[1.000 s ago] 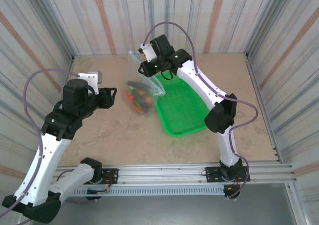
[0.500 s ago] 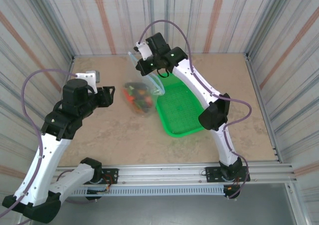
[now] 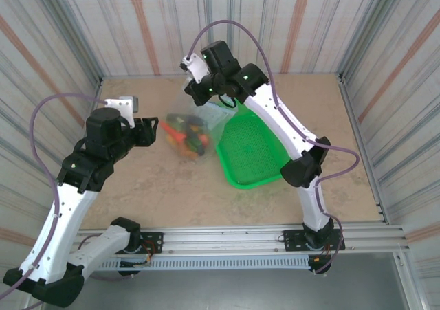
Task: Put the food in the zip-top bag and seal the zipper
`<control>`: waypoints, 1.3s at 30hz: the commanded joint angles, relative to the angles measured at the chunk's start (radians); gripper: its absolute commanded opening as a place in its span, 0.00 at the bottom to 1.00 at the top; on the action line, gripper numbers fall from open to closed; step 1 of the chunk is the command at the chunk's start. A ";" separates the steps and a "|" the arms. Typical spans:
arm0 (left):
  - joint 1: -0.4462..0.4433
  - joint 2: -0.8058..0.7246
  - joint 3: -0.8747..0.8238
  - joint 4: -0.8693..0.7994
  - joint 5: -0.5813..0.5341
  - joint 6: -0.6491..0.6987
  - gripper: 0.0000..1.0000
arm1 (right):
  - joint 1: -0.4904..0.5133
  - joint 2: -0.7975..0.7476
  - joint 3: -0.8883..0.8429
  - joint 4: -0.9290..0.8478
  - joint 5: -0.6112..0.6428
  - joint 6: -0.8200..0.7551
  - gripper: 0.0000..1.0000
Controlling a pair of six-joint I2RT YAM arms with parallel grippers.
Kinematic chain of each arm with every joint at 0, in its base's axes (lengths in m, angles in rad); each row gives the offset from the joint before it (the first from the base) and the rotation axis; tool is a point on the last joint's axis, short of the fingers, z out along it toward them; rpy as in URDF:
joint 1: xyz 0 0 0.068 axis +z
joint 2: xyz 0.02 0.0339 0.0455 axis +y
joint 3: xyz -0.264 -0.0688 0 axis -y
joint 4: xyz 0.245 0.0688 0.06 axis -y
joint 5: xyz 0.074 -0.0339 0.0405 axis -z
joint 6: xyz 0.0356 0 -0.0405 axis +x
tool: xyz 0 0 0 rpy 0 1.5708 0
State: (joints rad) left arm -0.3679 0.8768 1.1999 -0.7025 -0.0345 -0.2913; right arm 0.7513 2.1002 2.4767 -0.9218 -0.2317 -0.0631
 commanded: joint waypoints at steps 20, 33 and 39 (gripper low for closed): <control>0.006 -0.015 -0.008 0.003 0.044 0.024 0.59 | -0.090 0.181 0.130 -0.107 -0.131 0.261 0.64; 0.006 -0.010 -0.014 0.003 0.015 0.030 0.59 | -0.090 0.275 0.141 0.020 -0.257 0.335 0.34; 0.007 -0.013 0.027 -0.025 0.033 0.068 0.59 | -0.081 0.239 0.181 -0.011 -0.254 0.256 0.00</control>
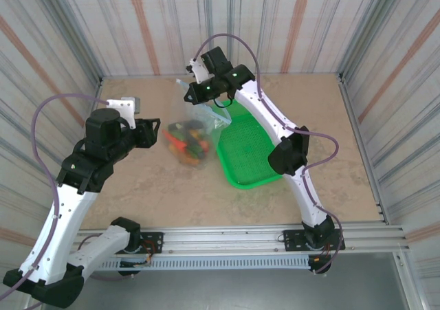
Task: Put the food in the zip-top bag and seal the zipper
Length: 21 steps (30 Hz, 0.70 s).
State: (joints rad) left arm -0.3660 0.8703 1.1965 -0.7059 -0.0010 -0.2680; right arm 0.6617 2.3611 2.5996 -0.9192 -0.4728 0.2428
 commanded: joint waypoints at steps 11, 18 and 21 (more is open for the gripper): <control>0.008 -0.013 0.083 -0.048 0.069 0.143 0.58 | 0.112 -0.262 -0.076 -0.111 0.015 -0.347 0.00; 0.012 -0.035 0.010 -0.032 0.165 0.154 0.59 | 0.222 -0.577 -0.622 0.067 0.145 -0.473 0.00; 0.014 -0.050 -0.064 0.000 0.213 0.161 0.59 | 0.219 -0.751 -0.947 0.272 0.153 -0.466 0.00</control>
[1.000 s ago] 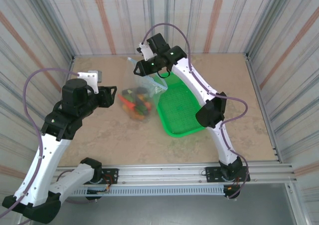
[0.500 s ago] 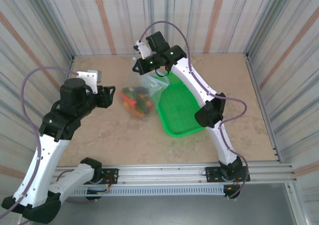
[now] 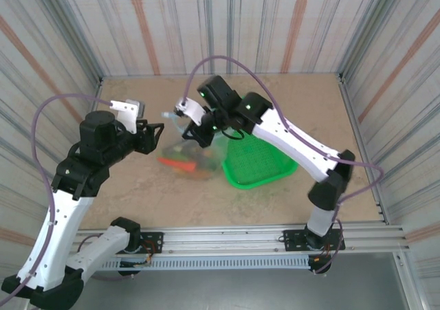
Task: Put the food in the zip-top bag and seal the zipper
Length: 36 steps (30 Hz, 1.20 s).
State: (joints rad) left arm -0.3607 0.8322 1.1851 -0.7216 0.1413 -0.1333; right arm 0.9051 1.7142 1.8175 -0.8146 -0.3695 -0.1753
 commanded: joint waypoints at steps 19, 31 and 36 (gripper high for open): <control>0.015 -0.079 -0.283 0.284 0.429 -0.040 0.55 | -0.072 -0.344 -0.545 0.428 0.116 0.090 0.00; 0.018 -0.075 -0.546 0.714 0.262 0.018 0.60 | -0.077 -0.440 -0.679 0.478 -0.013 0.061 0.00; 0.048 -0.004 -0.635 0.994 0.387 0.010 0.59 | -0.077 -0.459 -0.721 0.496 -0.044 0.061 0.00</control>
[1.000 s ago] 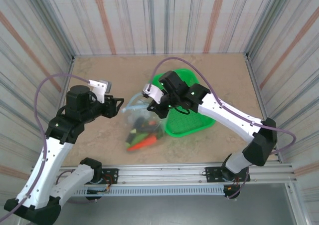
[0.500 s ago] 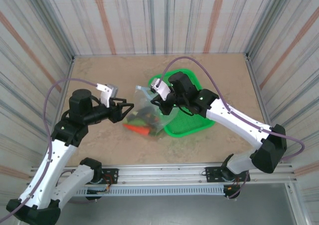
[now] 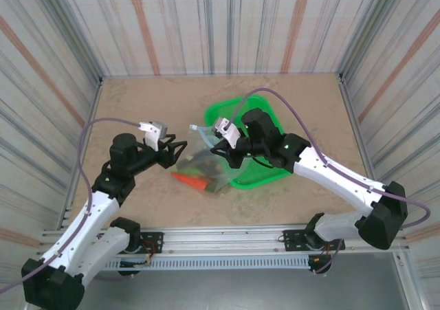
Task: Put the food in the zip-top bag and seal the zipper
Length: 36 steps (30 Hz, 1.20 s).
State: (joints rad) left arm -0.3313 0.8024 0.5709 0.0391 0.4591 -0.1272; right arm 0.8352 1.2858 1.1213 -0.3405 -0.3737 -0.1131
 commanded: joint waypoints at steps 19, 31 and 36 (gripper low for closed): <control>0.068 0.418 0.054 0.616 0.534 -0.085 0.39 | -0.038 -0.085 -0.095 0.067 -0.085 0.008 0.00; 0.064 0.445 0.047 0.603 0.560 -0.060 0.25 | -0.077 -0.087 -0.095 0.078 -0.104 0.014 0.00; 0.063 0.454 0.056 0.586 0.571 -0.053 0.20 | -0.094 -0.086 -0.094 0.089 -0.106 0.025 0.00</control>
State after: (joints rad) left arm -0.2676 1.2480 0.5987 0.6334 0.9962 -0.2054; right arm 0.7525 1.2228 1.0290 -0.2741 -0.4549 -0.1120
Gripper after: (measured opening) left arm 0.199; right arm 0.046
